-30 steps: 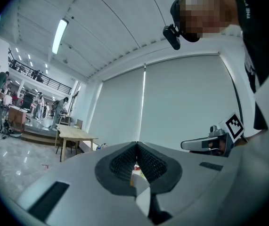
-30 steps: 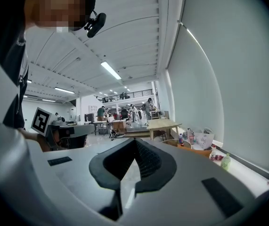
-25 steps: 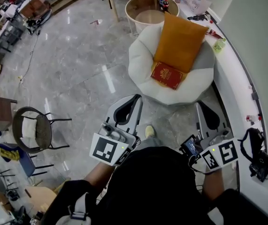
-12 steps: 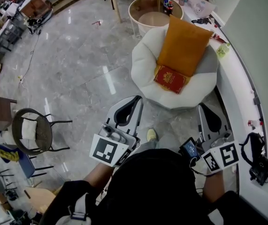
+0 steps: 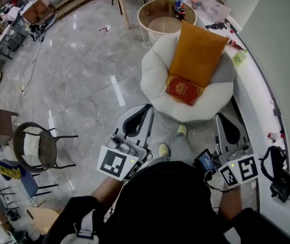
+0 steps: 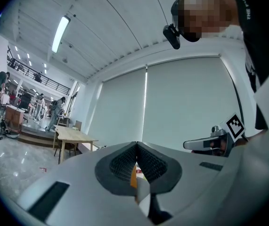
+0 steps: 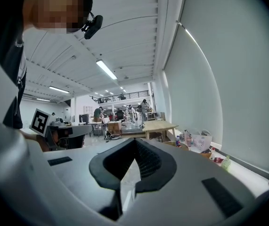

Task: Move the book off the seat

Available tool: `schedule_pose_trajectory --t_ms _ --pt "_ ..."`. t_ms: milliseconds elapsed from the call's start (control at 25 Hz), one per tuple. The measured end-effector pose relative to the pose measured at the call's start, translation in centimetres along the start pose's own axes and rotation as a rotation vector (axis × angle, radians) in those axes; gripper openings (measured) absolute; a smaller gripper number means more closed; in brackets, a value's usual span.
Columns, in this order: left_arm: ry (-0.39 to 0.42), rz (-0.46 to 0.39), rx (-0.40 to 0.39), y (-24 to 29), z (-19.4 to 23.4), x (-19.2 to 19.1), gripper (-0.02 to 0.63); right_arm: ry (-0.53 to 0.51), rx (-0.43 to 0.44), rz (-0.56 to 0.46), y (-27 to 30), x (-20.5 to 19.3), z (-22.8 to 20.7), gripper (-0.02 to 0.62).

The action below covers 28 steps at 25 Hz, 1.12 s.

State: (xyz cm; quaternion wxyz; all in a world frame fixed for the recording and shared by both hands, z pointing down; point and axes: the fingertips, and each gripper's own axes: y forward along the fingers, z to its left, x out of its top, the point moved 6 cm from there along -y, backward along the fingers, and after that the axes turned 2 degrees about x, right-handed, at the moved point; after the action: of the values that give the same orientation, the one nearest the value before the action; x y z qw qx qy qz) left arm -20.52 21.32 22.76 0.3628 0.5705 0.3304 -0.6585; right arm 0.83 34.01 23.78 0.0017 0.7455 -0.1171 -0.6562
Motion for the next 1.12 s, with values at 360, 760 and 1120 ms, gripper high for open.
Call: schedule_pose_trajectory --t_ms 360,760,1120 --pt "0.013 0.032 -0.017 4.8 0.4 -0.3 0.011 0.018 -0.026 -0.012 1.7 0.3 -4.3 0.012" --pt "0.027 0.049 -0.052 14.9 1.2 -0.4 0.011 0.033 -0.05 0.01 5.6 0.9 -12.3 0.013" --pt "-0.005 0.095 -0.03 22.2 2.5 -1.3 0.012 0.069 -0.029 0.017 9.6 1.7 -19.3 0.012"
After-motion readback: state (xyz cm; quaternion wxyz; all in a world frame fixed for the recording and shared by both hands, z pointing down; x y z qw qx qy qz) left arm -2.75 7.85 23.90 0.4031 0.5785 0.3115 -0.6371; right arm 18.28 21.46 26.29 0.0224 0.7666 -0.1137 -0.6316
